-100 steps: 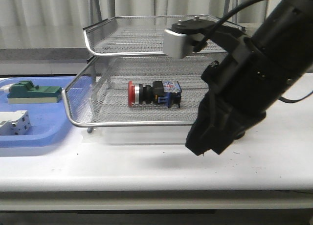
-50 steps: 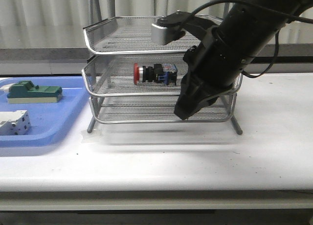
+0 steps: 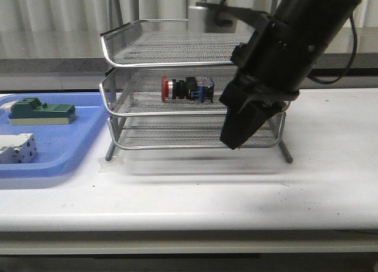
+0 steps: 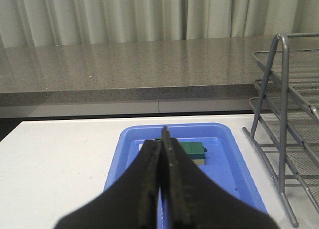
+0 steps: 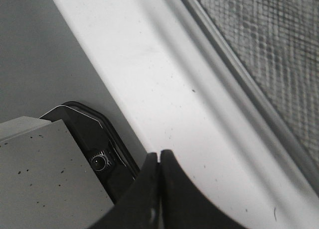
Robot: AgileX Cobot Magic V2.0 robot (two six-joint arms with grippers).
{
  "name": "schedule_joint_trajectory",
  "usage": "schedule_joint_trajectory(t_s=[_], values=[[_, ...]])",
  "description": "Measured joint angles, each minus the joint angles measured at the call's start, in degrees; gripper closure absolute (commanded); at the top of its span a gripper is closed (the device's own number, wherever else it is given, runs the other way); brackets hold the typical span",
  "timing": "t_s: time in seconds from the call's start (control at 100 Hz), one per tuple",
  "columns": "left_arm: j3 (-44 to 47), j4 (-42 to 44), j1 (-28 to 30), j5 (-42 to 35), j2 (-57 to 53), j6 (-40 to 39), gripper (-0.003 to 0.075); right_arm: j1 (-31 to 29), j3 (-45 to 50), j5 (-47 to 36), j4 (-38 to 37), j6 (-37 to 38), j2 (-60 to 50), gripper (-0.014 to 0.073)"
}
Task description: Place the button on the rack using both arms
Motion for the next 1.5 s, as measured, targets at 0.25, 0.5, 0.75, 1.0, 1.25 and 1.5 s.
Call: schedule_joint_trajectory(t_s=[0.25,0.5,0.75,1.0,1.25,1.5], values=[[0.0,0.0,0.0,0.0,0.0,0.0,0.074,-1.82,0.0,2.95,-17.94,24.85,-10.65,0.0662],[0.0,0.0,0.0,0.0,0.0,0.0,0.074,-8.16,1.71,3.98,-24.72,33.78,-24.5,0.0662],[0.0,0.0,0.0,0.0,0.0,0.0,0.074,-15.9,11.01,4.2,-25.26,34.87,-40.06,0.0662],[0.0,0.0,0.0,0.0,0.0,0.0,0.074,-20.51,23.07,1.73,-25.42,35.19,-58.19,0.0662],[0.0,0.0,0.0,0.0,0.0,0.0,0.074,-20.87,29.96,1.86,-25.42,35.19,-73.85,0.0663],[0.0,0.0,0.0,0.0,0.0,0.0,0.074,-20.87,30.59,3.34,-25.42,35.19,-78.7,0.0663]])
